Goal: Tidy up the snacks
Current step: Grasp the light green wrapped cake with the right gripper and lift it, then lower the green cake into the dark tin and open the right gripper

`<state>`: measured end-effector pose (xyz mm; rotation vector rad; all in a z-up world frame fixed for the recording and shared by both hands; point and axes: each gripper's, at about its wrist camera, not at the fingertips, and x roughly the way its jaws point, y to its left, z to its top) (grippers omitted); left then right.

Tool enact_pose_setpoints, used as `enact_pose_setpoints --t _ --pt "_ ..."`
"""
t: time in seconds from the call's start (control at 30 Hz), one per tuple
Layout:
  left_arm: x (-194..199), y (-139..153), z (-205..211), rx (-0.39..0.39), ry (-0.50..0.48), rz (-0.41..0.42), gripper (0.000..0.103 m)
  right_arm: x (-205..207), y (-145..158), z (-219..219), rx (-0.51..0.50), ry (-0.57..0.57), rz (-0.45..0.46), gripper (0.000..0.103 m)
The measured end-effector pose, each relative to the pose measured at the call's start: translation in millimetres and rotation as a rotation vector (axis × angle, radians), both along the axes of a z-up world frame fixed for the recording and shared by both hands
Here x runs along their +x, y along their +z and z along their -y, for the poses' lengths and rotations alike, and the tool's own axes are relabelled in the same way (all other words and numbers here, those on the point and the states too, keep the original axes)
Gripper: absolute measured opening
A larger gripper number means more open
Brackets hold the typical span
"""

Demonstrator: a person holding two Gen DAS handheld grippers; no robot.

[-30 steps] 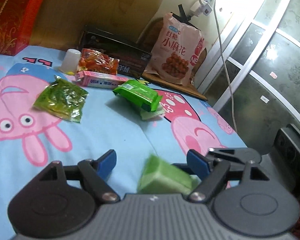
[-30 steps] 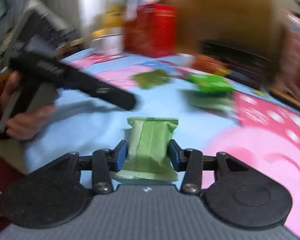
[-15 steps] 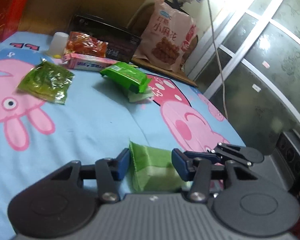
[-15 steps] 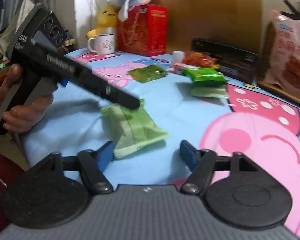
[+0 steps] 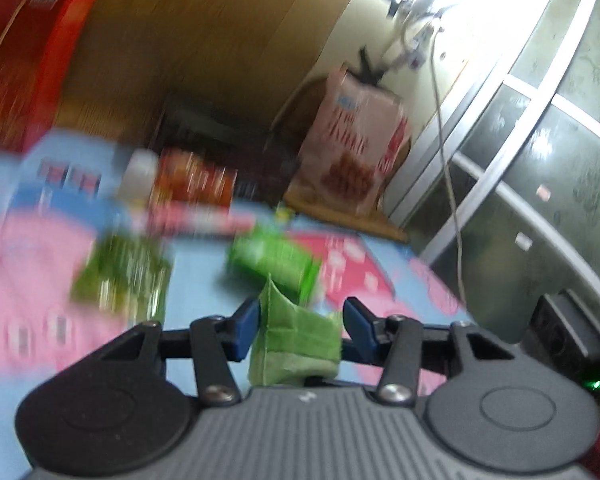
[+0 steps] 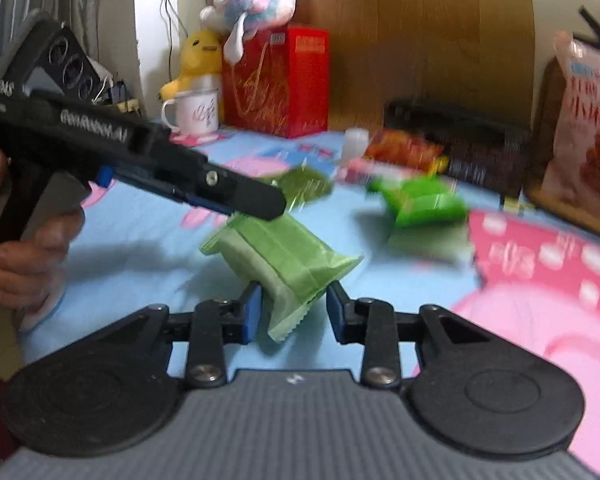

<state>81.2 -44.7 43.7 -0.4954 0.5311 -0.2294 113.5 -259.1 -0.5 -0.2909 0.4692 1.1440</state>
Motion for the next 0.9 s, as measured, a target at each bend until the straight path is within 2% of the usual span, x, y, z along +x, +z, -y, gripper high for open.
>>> enact_pose_setpoints --t 0.17,0.27,0.4,0.57,0.63,0.73,0.83,0.9 --pt "73 53 -16 0.059 0.019 0.089 0.046 70 42 -28 0.068 -0.067 0.048 0.035" --pt "127 68 -27 0.042 0.055 0.099 0.046 127 61 -51 0.092 -0.129 0.042 0.033" --pt "193 58 -45 -0.014 0.105 0.068 0.046 189 61 -79 0.087 -0.202 0.039 0.033" --pt "242 21 -59 -0.023 0.150 -0.044 0.046 238 40 -96 0.074 -0.283 0.017 0.035" --pt "243 8 -63 -0.038 0.152 -0.063 0.046 248 35 -96 0.082 -0.306 0.008 0.035" --pt "228 2 -70 -0.050 0.148 -0.050 0.046 250 29 -83 0.133 -0.322 -0.020 0.035" --pt "196 6 -77 -0.044 0.143 -0.003 0.047 238 24 -61 0.186 -0.330 -0.054 0.037" --pt "168 9 -83 -0.072 0.133 0.026 0.049 226 22 -48 0.207 -0.296 -0.109 0.038"
